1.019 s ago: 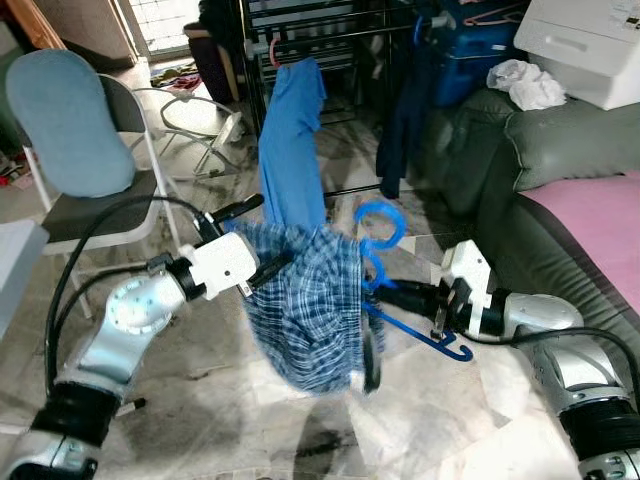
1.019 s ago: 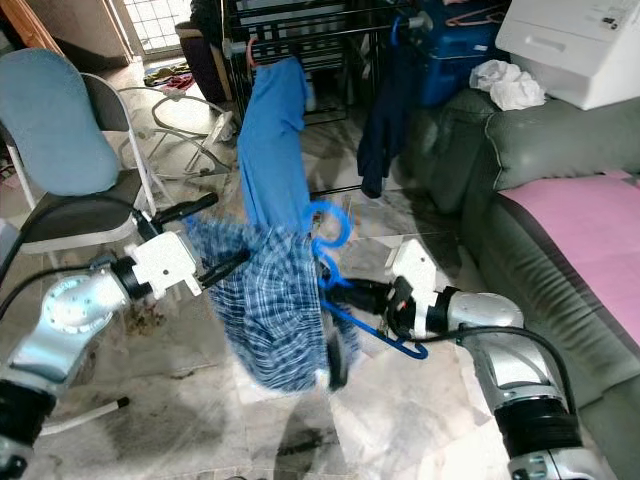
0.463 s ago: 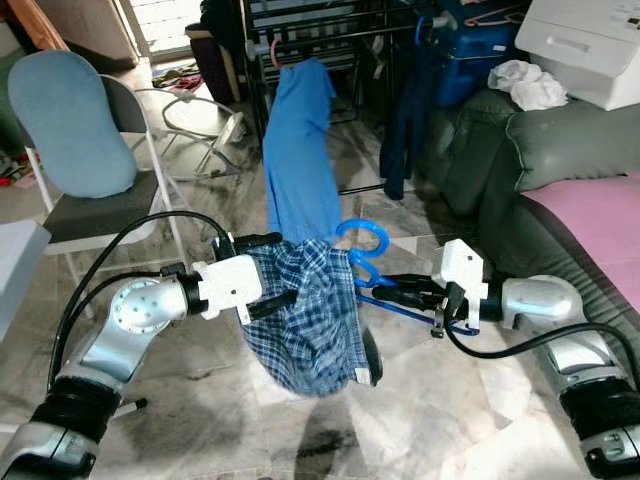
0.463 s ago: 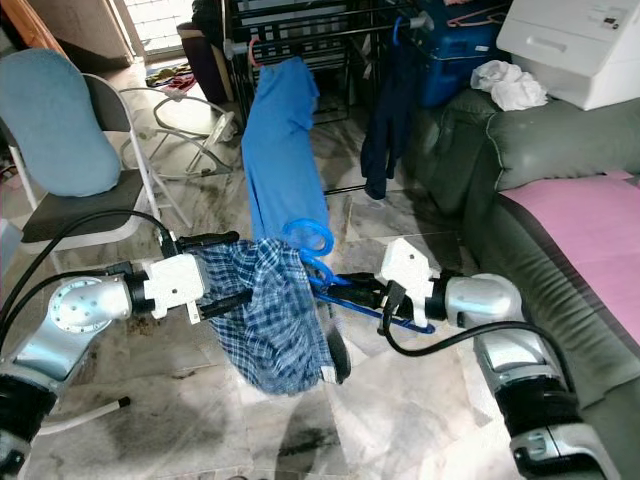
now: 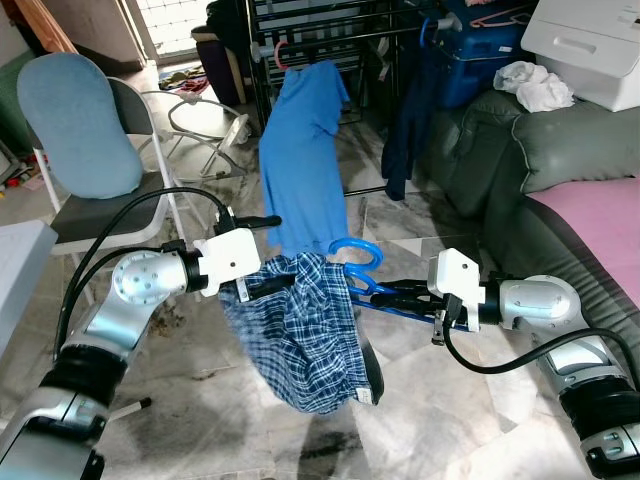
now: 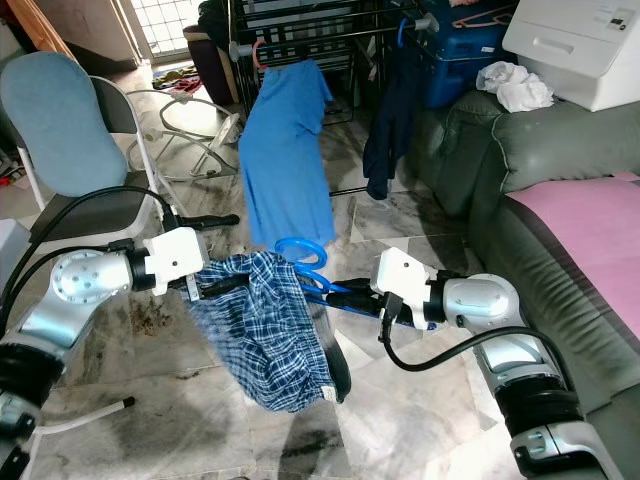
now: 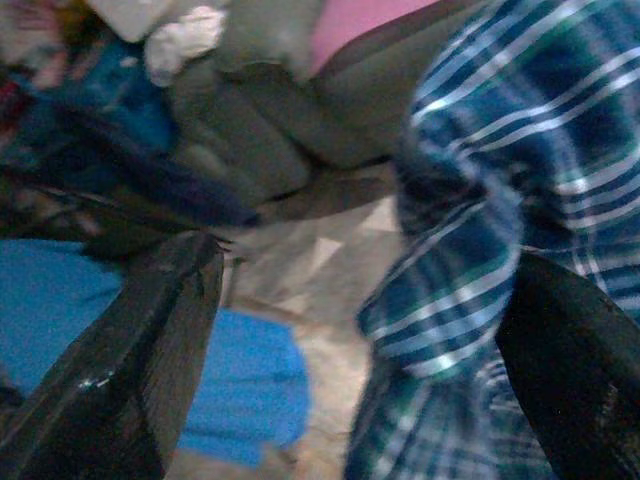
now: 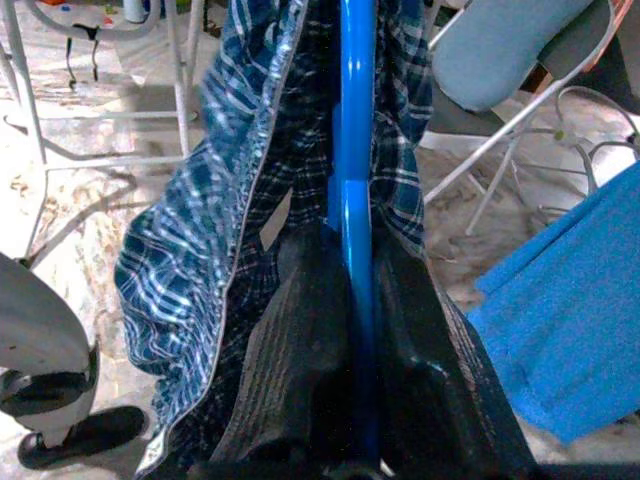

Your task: Hang hanger

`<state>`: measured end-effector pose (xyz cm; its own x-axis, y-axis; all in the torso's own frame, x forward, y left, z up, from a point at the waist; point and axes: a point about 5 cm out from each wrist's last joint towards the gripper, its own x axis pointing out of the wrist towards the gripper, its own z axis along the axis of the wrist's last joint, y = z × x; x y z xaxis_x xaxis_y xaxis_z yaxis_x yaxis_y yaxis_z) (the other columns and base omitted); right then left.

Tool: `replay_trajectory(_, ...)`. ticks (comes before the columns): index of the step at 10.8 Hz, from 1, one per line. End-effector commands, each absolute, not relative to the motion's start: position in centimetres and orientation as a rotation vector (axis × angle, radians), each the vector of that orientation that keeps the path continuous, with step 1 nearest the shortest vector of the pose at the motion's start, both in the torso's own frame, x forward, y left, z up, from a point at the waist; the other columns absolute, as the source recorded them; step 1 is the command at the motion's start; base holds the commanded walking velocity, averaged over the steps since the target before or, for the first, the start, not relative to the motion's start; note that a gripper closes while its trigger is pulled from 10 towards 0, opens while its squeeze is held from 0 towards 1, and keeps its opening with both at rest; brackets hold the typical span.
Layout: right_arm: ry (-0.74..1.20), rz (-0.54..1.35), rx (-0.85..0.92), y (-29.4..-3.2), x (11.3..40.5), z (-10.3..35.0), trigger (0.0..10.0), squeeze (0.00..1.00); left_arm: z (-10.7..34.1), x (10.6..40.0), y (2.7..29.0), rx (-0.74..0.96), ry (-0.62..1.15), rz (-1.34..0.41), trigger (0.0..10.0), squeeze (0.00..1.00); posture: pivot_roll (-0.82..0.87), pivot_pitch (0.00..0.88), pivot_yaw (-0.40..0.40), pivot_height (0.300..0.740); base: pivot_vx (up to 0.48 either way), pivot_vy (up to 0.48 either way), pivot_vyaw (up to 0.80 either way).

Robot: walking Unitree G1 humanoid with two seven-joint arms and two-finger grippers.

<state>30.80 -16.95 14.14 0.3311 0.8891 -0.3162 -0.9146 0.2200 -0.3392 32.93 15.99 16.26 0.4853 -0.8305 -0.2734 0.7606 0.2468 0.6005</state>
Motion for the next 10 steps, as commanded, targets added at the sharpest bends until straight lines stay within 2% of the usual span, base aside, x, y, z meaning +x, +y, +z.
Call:
replay_trajectory(1, 0.027, 1.293, -0.544, -16.44, 30.87, 14.71, 10.0, 0.0, 15.81, 32.83, 16.34, 0.74, -0.044, -1.157, 5.8, 0.85, -0.15, 0.031, 0.119, 0.74, 0.0, 0.0, 0.0)
replay_trajectory(2, 0.02, 1.295, -0.558, -16.32, 30.91, 14.7, 10.0, 0.0, 15.56, 32.76, 16.35, 0.73, -0.029, -1.191, 0.0, 0.71, -0.15, 0.032, 0.119, 0.74, 0.0, 0.0, 0.0)
replay_trajectory(3, 0.014, 1.296, -0.563, -16.2, 30.94, 14.71, 10.0, 0.0, 15.29, 32.9, 16.38, 0.704, 0.017, -1.217, 0.0, 0.0, -0.16, 0.031, 0.121, 0.74, 0.0, 0.0, 0.0)
replay_trajectory(10, 0.0, 1.298, -0.6, -15.78, 31.11, 14.44, 10.0, 0.0, 15.27, 33.56, 15.99, 0.716, 0.034, -1.268, 0.0, 0.0, -0.16, 0.026, 0.122, 0.74, 0.0, 0.0, 0.0)
